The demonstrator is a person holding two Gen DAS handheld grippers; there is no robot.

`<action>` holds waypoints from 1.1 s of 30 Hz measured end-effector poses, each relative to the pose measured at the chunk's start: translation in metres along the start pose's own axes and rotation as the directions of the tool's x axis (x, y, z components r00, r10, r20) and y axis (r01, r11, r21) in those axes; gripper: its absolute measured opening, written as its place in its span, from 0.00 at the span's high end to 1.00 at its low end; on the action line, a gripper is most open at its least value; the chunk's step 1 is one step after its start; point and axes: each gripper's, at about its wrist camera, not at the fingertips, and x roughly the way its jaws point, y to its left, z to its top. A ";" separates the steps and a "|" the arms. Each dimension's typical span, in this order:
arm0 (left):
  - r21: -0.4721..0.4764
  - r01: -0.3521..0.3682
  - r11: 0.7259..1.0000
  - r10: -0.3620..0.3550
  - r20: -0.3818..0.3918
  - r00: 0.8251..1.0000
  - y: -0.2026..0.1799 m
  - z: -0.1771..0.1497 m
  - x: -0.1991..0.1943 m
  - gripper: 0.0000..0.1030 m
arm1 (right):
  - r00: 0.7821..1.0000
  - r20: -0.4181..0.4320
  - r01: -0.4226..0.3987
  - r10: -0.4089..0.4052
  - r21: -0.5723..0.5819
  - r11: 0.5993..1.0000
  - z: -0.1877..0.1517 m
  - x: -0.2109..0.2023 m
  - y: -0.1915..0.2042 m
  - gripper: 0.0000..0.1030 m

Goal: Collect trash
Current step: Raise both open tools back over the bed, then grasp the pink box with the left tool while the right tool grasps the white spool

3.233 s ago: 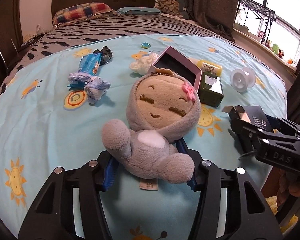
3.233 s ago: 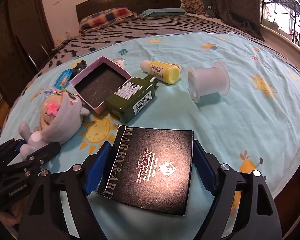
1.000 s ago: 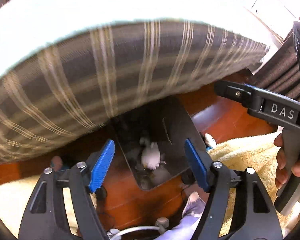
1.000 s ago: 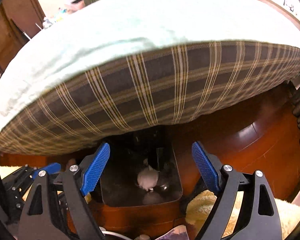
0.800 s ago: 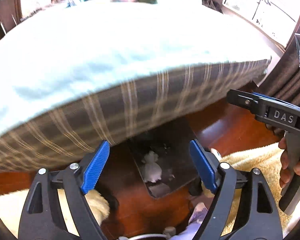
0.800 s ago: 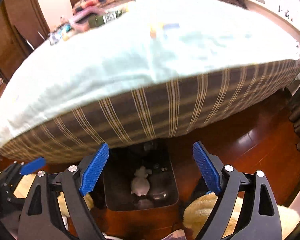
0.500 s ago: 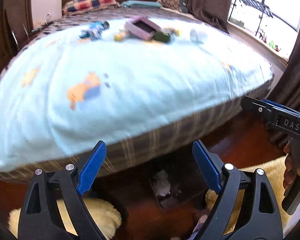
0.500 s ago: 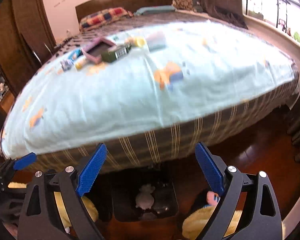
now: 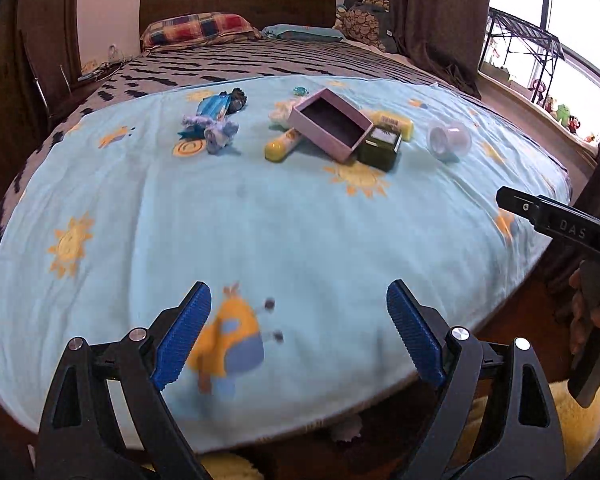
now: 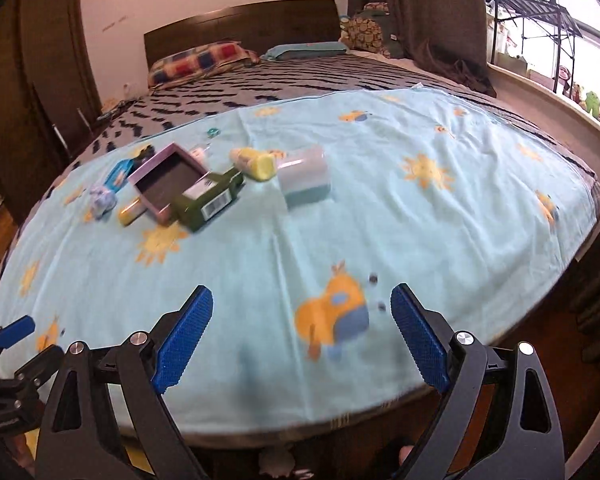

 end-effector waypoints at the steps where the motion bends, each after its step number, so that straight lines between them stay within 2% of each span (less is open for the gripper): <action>1: -0.001 0.000 1.000 0.000 0.005 1.000 0.000 0.005 0.004 0.18 | 1.000 0.003 0.005 -0.005 -0.003 1.000 0.005 0.005 0.000 0.11; 8: 0.015 -0.006 1.000 0.005 0.059 0.998 0.000 0.066 0.029 0.18 | 0.999 0.019 0.036 -0.036 -0.018 0.999 0.043 0.046 0.000 0.12; 17: 0.043 -0.017 0.999 0.014 0.063 0.998 0.002 0.121 0.076 0.19 | 0.999 0.019 0.039 -0.039 -0.020 0.999 0.063 0.081 0.000 0.12; 24: 0.049 0.005 0.999 -0.006 0.026 1.000 0.004 0.143 0.116 0.37 | 1.000 0.016 0.023 -0.023 -0.030 0.999 0.070 0.098 0.001 0.12; 25: 0.051 0.010 0.999 -0.011 0.019 1.000 0.004 0.145 0.121 0.38 | 1.000 0.011 0.022 -0.021 -0.031 0.999 0.071 0.101 0.002 0.14; 26: 0.054 0.019 0.998 -0.019 0.009 1.000 0.003 0.146 0.127 0.45 | 1.000 0.002 0.016 -0.016 -0.034 0.999 0.071 0.104 0.002 0.20; 27: 0.060 0.028 0.998 -0.028 -0.002 1.000 0.001 0.147 0.132 0.55 | 1.000 -0.004 0.013 -0.013 -0.036 0.999 0.071 0.106 0.002 0.27; 28: 0.064 0.037 0.997 -0.037 -0.012 0.999 0.001 0.147 0.136 0.61 | 1.000 -0.010 0.010 -0.010 -0.041 0.999 0.071 0.109 0.003 0.36; 29: 0.064 0.048 0.997 -0.046 -0.024 0.999 0.000 0.147 0.140 0.71 | 1.000 -0.015 0.009 -0.009 -0.047 0.999 0.071 0.110 0.004 0.40; 30: 0.060 0.055 0.997 -0.053 -0.034 0.998 0.000 0.146 0.143 0.75 | 1.000 -0.017 0.009 -0.009 -0.053 0.999 0.071 0.110 0.004 0.51; 33: 0.065 0.048 0.997 -0.046 -0.025 0.999 -0.002 0.144 0.140 0.76 | 1.000 -0.014 0.006 -0.007 -0.067 0.998 0.070 0.109 0.006 0.54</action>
